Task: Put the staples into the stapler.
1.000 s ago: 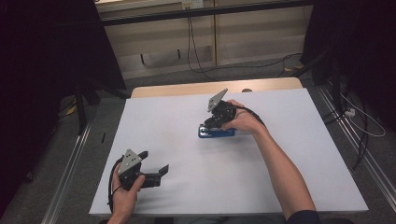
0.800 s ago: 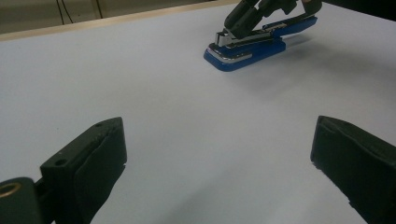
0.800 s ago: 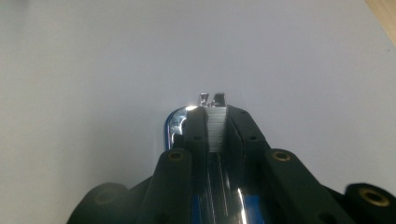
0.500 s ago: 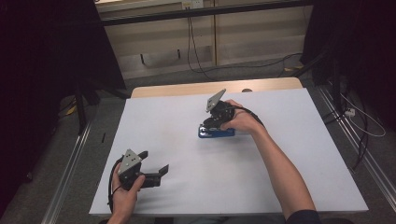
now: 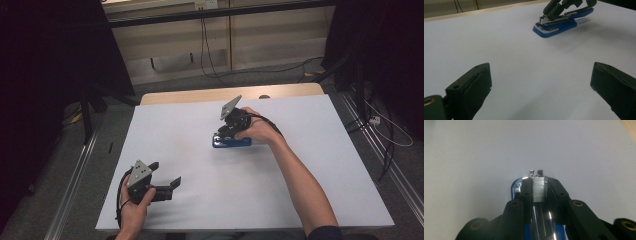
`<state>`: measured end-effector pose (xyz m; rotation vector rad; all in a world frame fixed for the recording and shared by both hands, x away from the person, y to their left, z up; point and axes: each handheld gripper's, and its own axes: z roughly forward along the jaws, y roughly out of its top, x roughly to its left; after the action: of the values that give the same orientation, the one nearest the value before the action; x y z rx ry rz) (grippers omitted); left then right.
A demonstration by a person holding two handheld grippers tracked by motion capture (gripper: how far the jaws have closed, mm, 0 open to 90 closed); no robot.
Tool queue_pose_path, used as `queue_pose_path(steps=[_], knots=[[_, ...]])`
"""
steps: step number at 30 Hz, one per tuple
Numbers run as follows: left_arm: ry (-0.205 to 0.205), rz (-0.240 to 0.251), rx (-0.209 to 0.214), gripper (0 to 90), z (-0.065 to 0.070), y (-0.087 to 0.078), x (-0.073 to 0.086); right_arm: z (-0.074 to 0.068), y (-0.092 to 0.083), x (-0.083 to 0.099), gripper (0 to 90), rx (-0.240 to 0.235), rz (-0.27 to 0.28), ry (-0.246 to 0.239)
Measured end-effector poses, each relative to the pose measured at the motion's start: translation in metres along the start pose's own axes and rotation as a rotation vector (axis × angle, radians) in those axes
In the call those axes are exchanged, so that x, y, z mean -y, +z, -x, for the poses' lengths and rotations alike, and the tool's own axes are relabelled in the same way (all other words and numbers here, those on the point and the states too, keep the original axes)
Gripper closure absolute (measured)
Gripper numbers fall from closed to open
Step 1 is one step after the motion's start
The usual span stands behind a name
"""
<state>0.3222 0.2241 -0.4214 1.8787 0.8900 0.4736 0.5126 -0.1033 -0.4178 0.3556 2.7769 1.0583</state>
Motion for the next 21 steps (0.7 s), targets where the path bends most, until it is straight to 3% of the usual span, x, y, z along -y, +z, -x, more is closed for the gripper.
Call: queue_pose_path(steps=[15,21], knots=[[0.000,0.001,0.000,3.7,-0.0002,-0.0001,0.0000,-0.0001,-0.0044,-0.0001,75.1,0.008,-0.001,0.017],[0.000,-0.003,-0.001,3.7,-0.0009,-0.0002,-0.0001,0.0001,-0.0062,0.0017,63.3,0.035,0.031,0.094]])
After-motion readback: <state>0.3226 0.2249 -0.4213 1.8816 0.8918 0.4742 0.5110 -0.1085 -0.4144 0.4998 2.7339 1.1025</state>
